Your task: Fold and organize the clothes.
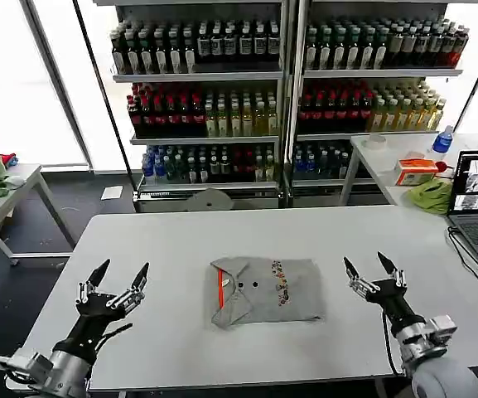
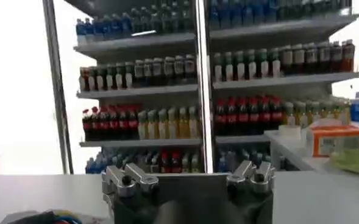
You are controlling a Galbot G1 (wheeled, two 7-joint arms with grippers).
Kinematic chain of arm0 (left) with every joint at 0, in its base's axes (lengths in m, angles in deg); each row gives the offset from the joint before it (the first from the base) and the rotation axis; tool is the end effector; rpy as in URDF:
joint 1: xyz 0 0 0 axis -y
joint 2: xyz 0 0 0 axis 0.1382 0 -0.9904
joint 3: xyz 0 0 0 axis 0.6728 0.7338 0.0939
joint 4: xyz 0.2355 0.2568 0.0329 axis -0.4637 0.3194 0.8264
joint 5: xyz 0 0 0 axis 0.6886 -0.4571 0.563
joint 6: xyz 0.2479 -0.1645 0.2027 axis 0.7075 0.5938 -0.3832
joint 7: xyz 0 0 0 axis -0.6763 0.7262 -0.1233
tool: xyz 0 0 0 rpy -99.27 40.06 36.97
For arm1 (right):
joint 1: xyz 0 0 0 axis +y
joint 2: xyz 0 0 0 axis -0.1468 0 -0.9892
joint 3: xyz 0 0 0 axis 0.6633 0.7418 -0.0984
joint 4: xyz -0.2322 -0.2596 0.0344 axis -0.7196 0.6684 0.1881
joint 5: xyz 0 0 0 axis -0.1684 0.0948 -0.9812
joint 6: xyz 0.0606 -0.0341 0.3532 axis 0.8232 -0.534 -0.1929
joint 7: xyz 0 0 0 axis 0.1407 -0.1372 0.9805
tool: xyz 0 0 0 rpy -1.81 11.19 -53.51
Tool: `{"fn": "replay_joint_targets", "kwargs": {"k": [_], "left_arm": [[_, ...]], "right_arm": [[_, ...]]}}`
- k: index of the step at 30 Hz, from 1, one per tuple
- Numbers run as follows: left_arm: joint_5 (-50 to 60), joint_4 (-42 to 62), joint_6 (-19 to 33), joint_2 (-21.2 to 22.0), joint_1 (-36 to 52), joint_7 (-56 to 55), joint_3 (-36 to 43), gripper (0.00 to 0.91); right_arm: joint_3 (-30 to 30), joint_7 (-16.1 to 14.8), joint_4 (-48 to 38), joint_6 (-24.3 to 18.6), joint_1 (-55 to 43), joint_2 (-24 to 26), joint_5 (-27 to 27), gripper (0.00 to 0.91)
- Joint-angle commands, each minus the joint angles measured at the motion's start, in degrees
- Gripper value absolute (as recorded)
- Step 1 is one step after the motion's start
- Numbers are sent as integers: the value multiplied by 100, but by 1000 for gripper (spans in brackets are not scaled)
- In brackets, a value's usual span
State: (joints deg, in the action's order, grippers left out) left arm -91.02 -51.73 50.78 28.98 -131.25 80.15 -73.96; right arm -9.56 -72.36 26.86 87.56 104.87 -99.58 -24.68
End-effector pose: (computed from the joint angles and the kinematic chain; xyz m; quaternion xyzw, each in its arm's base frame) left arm 0.1722 0.0885 -0.2197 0.1064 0.9930 -0.0522 0.0017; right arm 0.2391 -0.1345 -0.2748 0.0967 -0.9950 -0.0228 0.0107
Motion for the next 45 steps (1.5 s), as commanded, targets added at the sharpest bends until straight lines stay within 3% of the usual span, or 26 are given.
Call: {"fn": "replay_joint_targets", "kwargs": {"k": [1,10,21,30,45], "left_arm": [[1762,44,1029,407,-477,1042,-65,907],[1319,37,829,736,-444,1073,-483,907],[1189,-43,754,761,-519,1100,-614,907],[840,-147,322,782,-419,1333,-916,907],[890,-157,309,775,-539,1491,-1101,907]], "right_arm": [[-488,-199,181,-1309,1265,-388,716,907],[-633,-165,-27,-1312,1391,-292,586,907],[-630,-249,110,-1287,1388,-372,470,907],[-914,-337,104,-1248,1386,-337,325,907],[-1102,-578,229,-1112,1363,-416,134,907]]}}
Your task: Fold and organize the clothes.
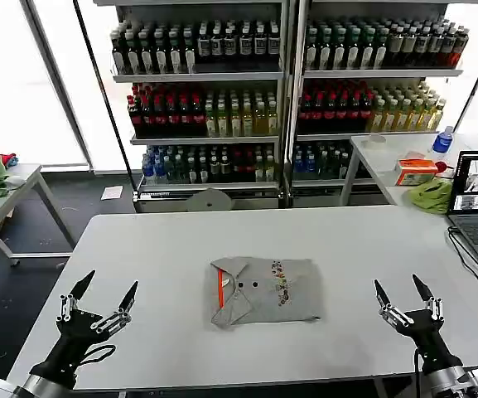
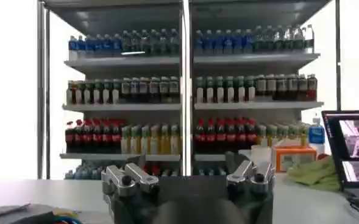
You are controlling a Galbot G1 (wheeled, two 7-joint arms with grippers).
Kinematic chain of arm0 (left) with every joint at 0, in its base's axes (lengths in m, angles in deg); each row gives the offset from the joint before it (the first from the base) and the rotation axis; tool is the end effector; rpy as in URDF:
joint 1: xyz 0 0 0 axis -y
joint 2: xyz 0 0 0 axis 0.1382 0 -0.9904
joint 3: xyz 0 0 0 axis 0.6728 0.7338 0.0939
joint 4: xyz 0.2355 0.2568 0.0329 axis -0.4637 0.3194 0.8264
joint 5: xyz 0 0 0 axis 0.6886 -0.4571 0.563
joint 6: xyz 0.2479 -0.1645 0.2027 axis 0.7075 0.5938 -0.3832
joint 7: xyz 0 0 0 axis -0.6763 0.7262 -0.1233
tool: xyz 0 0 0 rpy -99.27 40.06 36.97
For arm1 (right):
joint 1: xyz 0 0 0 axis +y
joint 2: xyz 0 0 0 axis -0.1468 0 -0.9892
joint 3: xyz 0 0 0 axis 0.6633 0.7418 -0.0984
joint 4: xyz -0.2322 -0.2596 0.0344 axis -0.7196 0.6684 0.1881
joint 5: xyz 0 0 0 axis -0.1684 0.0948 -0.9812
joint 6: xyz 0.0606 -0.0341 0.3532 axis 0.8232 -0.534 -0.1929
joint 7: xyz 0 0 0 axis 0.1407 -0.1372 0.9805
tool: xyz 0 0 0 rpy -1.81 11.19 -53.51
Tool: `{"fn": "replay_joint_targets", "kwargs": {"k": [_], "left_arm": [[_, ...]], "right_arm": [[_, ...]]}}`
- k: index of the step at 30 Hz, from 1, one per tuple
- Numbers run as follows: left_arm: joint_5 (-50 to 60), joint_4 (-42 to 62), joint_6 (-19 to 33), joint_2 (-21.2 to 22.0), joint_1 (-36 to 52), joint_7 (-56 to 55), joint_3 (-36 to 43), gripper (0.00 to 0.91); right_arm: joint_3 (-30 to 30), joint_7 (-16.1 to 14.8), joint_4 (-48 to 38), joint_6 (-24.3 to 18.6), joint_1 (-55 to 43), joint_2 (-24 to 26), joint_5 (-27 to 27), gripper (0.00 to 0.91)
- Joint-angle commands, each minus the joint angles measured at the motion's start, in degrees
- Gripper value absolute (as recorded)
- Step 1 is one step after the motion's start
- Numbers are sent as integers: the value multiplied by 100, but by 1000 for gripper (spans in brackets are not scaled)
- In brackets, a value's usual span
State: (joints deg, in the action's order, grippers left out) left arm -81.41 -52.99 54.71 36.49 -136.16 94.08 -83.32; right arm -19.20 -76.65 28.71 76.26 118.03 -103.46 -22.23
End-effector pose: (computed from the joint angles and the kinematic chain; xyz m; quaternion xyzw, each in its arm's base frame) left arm 0.1404 0.1147 -0.2208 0.1172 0.9926 0.0301 0.0145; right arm 0.1744 -0.1652 -0.2927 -0.0627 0.9976 -0.0004 0.0309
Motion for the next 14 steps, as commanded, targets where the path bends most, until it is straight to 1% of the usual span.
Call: {"fn": "replay_joint_targets", "kwargs": {"k": [1,2,4,5,7,10,12,14], "left_arm": [[-74,-31,-87,32,-63,116,-177,907],[-73,-24,-80,36,-72,142,-191,907],[-81,-20,-50,48,-79,174,-192,907],[-87,-24,-36,56,-84,191,-188,907],[-92,-29,-10,71,-103,221,-181,907],[-84,-29,22,76,-132,236,-166,907],[-87,-52,16,76,-149,239,-177,907],[-116,-39,16,49,-159,250,-207,907]], "right_arm": [[-153,-172,49,17,44,-34,-114,907],[-183,-222,48,31,44,-45,-125,907],[-307,-524,63,6,62,-122,-83,907],[-364,-626,103,16,92,-178,-59,907],[-401,-770,140,33,108,-296,-5,907],[-470,-894,85,47,57,-466,63,907],[-767,-1098,61,122,42,-647,52,907],[-907,-1200,39,148,28,-761,72,907]]}}
